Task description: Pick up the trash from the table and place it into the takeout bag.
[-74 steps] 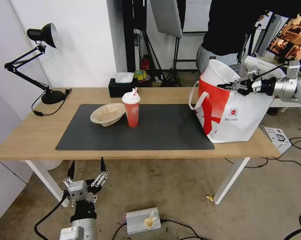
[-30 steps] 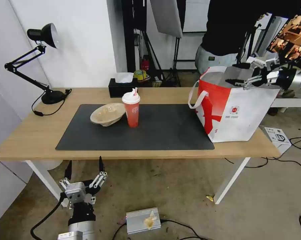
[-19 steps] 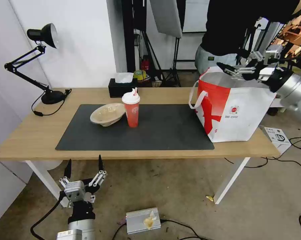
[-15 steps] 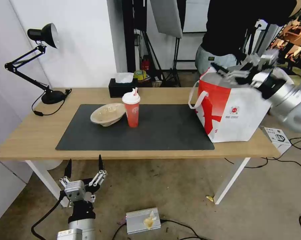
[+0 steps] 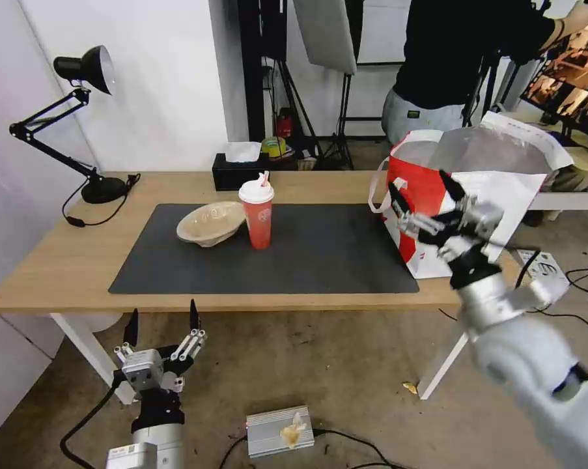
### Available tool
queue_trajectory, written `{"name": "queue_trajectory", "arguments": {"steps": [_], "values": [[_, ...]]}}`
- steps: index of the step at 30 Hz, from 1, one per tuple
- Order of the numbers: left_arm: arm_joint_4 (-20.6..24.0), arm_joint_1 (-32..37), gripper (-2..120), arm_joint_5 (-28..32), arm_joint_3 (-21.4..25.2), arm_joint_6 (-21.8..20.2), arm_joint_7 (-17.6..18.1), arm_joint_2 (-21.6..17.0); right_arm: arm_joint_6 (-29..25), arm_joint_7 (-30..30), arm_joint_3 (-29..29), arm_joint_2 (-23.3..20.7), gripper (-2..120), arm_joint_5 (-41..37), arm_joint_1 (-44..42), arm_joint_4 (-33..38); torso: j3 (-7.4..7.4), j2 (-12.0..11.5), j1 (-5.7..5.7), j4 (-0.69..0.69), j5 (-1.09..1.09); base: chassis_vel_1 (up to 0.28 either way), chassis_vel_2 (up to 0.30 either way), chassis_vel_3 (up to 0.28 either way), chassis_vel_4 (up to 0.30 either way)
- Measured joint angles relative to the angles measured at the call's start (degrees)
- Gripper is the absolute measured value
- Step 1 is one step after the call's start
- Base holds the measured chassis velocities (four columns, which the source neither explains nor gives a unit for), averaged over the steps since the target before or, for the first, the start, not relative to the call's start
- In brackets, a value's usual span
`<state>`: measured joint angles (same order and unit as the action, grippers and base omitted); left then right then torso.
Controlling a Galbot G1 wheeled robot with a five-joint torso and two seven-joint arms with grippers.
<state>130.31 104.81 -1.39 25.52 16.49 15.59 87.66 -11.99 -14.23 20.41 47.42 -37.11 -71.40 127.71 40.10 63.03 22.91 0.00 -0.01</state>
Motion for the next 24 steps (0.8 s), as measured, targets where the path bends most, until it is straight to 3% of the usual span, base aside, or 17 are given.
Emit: {"name": "queue_trajectory", "arguments": {"steps": [7, 11, 24], "values": [[-0.99, -0.45, 100, 0.01, 0.82, 0.27, 0.03, -0.3, -0.76, -2.56, -0.26, 4.12, 100, 4.59, -6.15, 1.63, 0.0, 0.0, 0.0, 0.0, -0.01, 0.0, 0.0, 0.0, 0.0], [-1.15, -0.74, 100, 0.33, 0.81, 0.32, 0.03, -0.45, -3.45, -1.93, -1.15, 9.06, 100, 11.5, -14.53, 0.56, 0.0, 0.0, 0.0, -0.01, 0.0, 0.0, 0.0, 0.0, 0.0], [-1.32, -0.78, 100, 0.68, 0.36, 0.3, 0.02, -0.7, -4.69, -4.66, -3.12, 14.17, 100, 23.73, -23.83, -1.15, 0.0, 0.0, 0.0, 0.0, 0.0, 0.0, 0.0, 0.0, 0.0]]}}
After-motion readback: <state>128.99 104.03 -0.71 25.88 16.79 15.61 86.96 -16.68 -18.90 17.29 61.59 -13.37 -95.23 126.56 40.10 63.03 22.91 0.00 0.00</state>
